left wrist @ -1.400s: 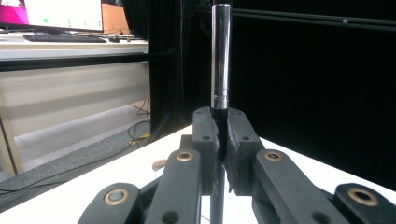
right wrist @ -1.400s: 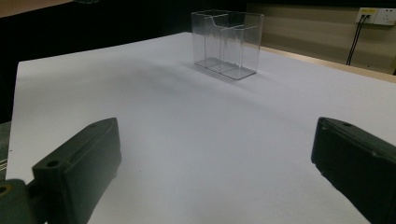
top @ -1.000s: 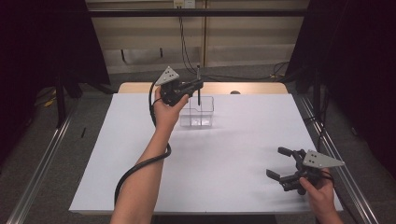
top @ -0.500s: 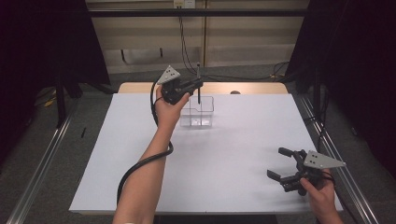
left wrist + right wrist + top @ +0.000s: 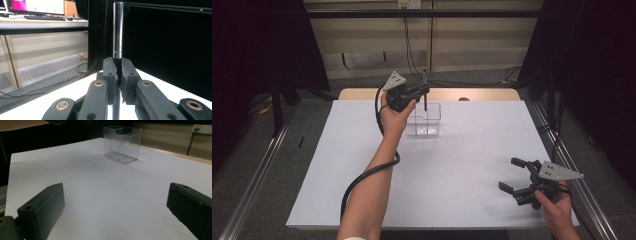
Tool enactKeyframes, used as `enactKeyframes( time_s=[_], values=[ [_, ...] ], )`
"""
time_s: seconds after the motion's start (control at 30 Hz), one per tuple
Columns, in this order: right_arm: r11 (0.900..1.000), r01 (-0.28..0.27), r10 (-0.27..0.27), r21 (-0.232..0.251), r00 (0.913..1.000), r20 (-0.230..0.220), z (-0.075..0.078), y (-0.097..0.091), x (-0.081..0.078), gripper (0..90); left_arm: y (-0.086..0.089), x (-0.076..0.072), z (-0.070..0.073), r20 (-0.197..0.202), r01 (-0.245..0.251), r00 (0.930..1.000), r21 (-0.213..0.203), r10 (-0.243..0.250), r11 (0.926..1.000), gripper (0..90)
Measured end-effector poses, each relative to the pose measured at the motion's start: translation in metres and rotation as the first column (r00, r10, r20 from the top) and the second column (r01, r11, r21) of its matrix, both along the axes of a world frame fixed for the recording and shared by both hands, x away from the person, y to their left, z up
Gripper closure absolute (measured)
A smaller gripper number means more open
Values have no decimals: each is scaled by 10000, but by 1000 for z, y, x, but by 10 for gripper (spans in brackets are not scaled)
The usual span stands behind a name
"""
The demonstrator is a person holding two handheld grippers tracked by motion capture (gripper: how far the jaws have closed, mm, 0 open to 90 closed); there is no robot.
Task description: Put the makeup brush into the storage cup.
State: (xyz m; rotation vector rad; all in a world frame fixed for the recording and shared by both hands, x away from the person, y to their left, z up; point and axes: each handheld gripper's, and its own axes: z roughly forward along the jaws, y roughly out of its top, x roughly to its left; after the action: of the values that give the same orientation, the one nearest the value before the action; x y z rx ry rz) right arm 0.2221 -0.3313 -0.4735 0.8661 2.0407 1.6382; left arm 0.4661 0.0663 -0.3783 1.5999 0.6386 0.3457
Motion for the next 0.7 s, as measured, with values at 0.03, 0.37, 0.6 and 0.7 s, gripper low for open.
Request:
enactKeyframes(
  time_s=[0.03,0.37,0.6,0.7],
  values=[
    [10000,-19,19,-12,10000,6,0,0,0,13,0,0,0,17,-28,10000,49,28,10000,838],
    [10000,-62,62,-32,10000,22,0,2,0,13,5,4,-1,102,-258,9996,105,257,9996,838],
    [9998,-189,190,-46,9998,17,0,5,2,13,4,5,-5,170,-313,9994,233,309,9992,837],
    [9997,-256,256,-50,9997,-1,0,6,4,13,3,5,-6,190,-340,9993,300,334,9990,838]
  ],
)
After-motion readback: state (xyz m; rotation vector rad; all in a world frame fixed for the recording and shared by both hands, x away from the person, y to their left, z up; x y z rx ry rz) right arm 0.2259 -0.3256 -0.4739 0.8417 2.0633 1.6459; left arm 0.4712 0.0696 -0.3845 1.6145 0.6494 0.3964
